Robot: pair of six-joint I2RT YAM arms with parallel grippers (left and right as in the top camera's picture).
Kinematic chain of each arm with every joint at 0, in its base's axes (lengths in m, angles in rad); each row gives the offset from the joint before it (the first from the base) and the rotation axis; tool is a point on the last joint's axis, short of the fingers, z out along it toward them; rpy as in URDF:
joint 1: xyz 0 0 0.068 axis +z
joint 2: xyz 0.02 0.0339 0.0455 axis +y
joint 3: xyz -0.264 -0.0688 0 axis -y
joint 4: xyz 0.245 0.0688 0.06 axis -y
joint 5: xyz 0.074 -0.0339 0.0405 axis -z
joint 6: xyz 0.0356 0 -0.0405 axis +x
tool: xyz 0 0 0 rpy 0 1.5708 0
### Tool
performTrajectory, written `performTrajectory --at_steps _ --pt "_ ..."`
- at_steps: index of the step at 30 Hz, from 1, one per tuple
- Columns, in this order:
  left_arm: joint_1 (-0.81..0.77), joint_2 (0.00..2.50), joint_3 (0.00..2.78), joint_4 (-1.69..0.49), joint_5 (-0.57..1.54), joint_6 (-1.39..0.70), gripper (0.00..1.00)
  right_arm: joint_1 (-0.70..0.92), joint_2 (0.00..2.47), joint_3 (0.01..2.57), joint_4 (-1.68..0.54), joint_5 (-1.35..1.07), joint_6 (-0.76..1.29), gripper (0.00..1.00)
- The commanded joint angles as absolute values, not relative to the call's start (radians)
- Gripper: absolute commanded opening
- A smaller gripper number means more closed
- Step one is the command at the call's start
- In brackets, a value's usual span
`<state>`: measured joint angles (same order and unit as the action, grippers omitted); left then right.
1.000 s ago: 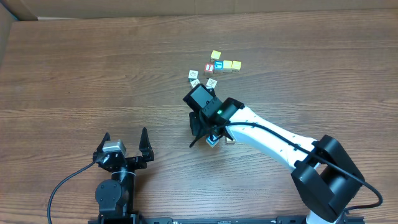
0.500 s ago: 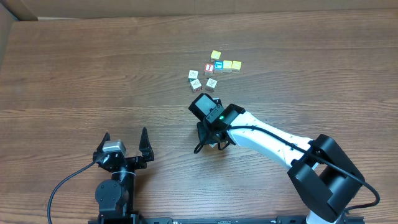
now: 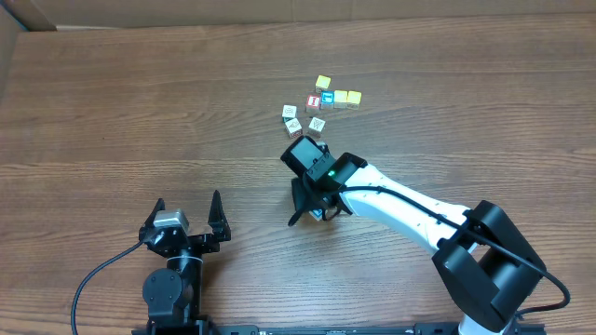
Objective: Flip 5 blocks
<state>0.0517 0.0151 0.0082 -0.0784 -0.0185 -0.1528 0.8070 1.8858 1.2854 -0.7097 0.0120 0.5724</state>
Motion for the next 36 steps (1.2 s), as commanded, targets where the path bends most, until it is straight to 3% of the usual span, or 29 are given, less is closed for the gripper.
performTrajectory --at_steps 1,18,30,36 --pt "0.046 0.004 0.005 -0.077 -0.007 -0.134 1.00 0.803 1.876 1.327 -0.682 0.076 0.576 0.04" --pt "0.046 0.004 0.005 -0.077 -0.007 -0.134 1.00 0.805 1.876 1.250 -0.742 0.112 0.576 0.04" --pt "0.046 0.004 0.005 -0.077 -0.007 -0.134 1.00 0.803 1.876 1.372 -0.727 0.111 0.519 0.06" --pt "0.046 0.004 0.005 -0.077 -0.007 -0.134 1.00 0.804 1.876 1.284 -0.705 0.104 0.527 0.06"
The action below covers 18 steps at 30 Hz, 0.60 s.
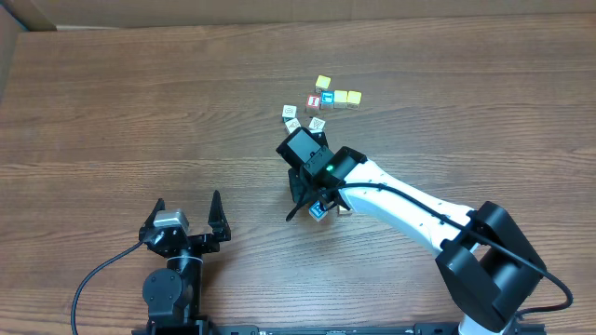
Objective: Flip 5 blocks
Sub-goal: 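Lower the blue block beside the yellow block and release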
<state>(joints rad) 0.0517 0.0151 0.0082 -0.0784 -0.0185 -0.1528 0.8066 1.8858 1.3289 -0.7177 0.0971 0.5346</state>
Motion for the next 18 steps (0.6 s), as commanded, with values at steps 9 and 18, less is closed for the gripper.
performTrajectory --at_steps 9,18 --pt "0.046 0.004 0.005 -0.077 -0.007 -0.134 1.00 0.804 1.876 1.250 -0.710 0.084 0.523 0.07" --pt "0.045 0.004 0.005 -0.077 -0.007 -0.134 1.00 0.802 1.876 1.321 -0.743 0.071 0.523 0.08"
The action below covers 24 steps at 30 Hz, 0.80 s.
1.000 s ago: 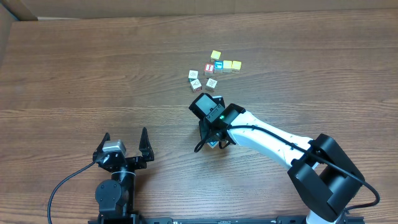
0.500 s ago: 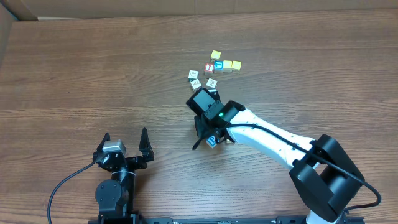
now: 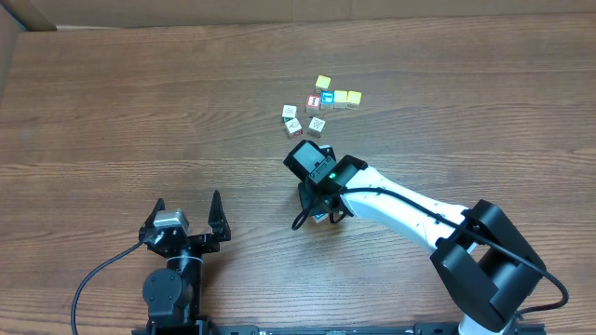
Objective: Flip 5 blocks
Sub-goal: 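Lower the blue block beside the yellow block and release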
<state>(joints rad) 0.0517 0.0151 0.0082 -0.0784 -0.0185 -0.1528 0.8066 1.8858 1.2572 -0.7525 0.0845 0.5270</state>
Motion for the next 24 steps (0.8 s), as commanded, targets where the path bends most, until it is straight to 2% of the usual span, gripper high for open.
performTrajectory --at_steps 1,10,16,20,24 --pt "0.046 0.004 0.005 -0.077 -0.007 -0.134 1.00 0.802 1.876 1.333 -0.740 0.060 0.523 0.08" --pt "0.046 0.004 0.005 -0.077 -0.007 -0.134 1.00 0.797 1.876 1.371 -0.760 0.045 0.523 0.10" --pt "0.046 0.004 0.005 -0.077 -0.007 -0.134 1.00 0.743 1.869 1.473 -0.935 -0.029 0.515 0.10" --pt "0.046 0.004 0.005 -0.077 -0.007 -0.134 1.00 0.682 1.868 1.584 -1.072 -0.028 0.515 0.18" --pt "0.046 0.004 0.005 -0.077 -0.007 -0.134 1.00 0.618 1.868 1.626 -1.141 -0.053 0.516 0.19"
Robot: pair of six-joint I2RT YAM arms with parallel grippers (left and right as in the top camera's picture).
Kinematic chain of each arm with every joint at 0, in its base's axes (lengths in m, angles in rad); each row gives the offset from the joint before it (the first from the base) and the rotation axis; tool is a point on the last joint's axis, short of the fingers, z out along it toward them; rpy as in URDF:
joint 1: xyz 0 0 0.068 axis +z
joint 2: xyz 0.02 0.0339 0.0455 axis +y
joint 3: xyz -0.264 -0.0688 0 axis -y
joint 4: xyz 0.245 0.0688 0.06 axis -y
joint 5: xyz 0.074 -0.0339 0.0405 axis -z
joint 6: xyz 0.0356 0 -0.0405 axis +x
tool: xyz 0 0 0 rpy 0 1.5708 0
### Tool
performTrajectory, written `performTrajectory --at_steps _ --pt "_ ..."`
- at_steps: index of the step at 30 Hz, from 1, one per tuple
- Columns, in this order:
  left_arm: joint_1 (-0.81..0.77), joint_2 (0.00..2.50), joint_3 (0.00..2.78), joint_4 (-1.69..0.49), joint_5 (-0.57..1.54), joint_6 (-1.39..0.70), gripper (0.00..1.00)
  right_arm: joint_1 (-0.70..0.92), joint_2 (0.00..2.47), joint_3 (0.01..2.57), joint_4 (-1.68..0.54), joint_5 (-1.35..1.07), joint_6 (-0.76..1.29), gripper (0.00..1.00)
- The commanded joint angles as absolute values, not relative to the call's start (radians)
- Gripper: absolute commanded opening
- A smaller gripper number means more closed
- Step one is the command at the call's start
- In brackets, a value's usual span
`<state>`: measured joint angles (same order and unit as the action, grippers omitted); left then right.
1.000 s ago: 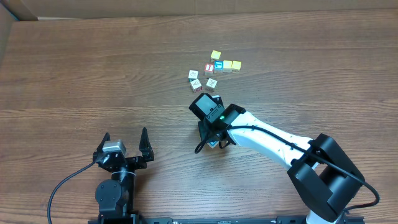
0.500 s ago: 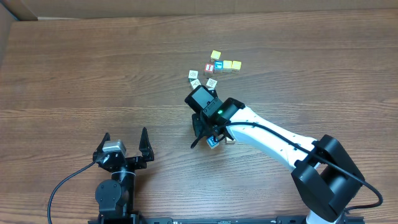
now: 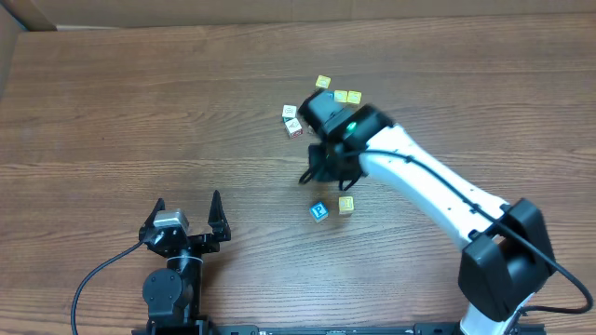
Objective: Flip 5 blocks
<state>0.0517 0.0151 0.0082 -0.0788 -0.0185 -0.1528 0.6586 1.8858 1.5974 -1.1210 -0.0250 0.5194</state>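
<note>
Two blocks lie apart from the rest near the table's middle: a blue-faced block and a tan-yellow block beside it. The main cluster sits farther back: yellow blocks and white patterned blocks. My right gripper hangs open between the cluster and the two separate blocks, holding nothing. Its wrist covers part of the cluster. My left gripper rests open at the front left, far from every block.
A cardboard wall stands at the back left corner. The right arm's white link stretches diagonally from the front right across the table. The wooden table is bare on the left half.
My right gripper was low around the blue block near the table's middle. It now stands farther back toward the cluster, open, and both separate blocks lie uncovered.
The right gripper first sat over a block near the table's middle. Then the blue block showed between its fingers with a tan block beside it. It stayed there, and now it has left both and stands by the cluster. The left arm never moved.
</note>
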Motion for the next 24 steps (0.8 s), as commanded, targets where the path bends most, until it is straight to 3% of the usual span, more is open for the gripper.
performTrajectory --at_steps 1,24 --pt "0.045 0.004 0.005 -0.077 -0.007 -0.134 1.00 0.606 1.868 1.626 -1.148 -0.072 0.516 0.20" --pt "0.046 0.004 0.005 -0.077 -0.007 -0.134 1.00 0.754 1.869 1.544 -1.121 -0.110 0.516 0.23"
